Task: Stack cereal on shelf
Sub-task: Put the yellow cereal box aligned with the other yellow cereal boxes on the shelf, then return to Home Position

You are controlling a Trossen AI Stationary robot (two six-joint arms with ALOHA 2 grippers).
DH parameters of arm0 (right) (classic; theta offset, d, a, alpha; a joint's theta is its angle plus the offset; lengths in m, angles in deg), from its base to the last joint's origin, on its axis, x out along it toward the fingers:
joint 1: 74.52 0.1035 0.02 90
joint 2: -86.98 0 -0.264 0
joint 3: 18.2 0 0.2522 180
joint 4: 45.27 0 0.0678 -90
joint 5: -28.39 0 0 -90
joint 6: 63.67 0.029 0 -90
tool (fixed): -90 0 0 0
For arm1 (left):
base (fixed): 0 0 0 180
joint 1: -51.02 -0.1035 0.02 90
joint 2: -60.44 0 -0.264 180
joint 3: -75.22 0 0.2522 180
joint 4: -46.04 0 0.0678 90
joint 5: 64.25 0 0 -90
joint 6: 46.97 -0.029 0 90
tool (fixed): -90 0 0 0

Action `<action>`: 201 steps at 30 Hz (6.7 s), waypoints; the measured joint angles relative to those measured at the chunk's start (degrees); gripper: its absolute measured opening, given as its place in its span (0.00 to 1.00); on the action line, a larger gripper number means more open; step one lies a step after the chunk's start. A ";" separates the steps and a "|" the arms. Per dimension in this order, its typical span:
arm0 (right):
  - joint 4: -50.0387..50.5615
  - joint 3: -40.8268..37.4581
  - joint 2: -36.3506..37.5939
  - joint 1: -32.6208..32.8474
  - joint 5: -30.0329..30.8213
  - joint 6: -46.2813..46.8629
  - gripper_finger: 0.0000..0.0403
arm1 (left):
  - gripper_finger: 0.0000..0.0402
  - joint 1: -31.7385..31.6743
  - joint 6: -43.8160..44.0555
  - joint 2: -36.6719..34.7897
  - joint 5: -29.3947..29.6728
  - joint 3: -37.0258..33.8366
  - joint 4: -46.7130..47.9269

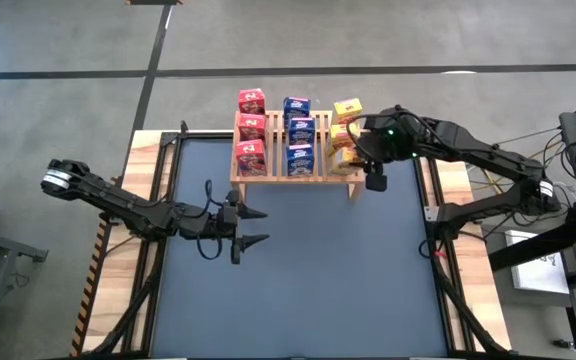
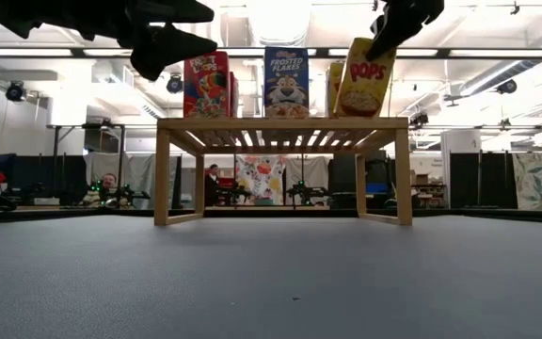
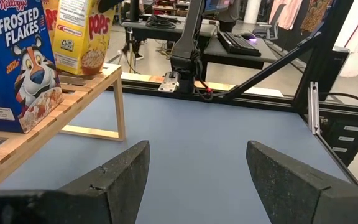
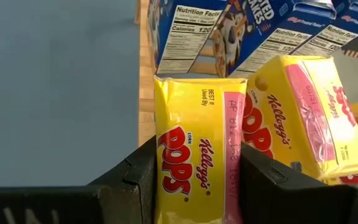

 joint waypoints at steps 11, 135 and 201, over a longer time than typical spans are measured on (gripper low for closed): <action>4.86 5.41 -4.92 -0.19 0.04 -1.79 0.37 | 0.63 -0.03 0.44 0.00 0.00 0.00 0.37; -64.36 -75.21 57.30 -0.17 -6.86 22.06 0.17 | 0.00 -6.90 -2.08 -38.60 1.66 -29.56 -7.14; -54.34 -75.25 56.48 -0.19 -0.12 35.03 0.17 | 0.00 -6.89 -3.83 -38.49 3.52 -29.19 -3.50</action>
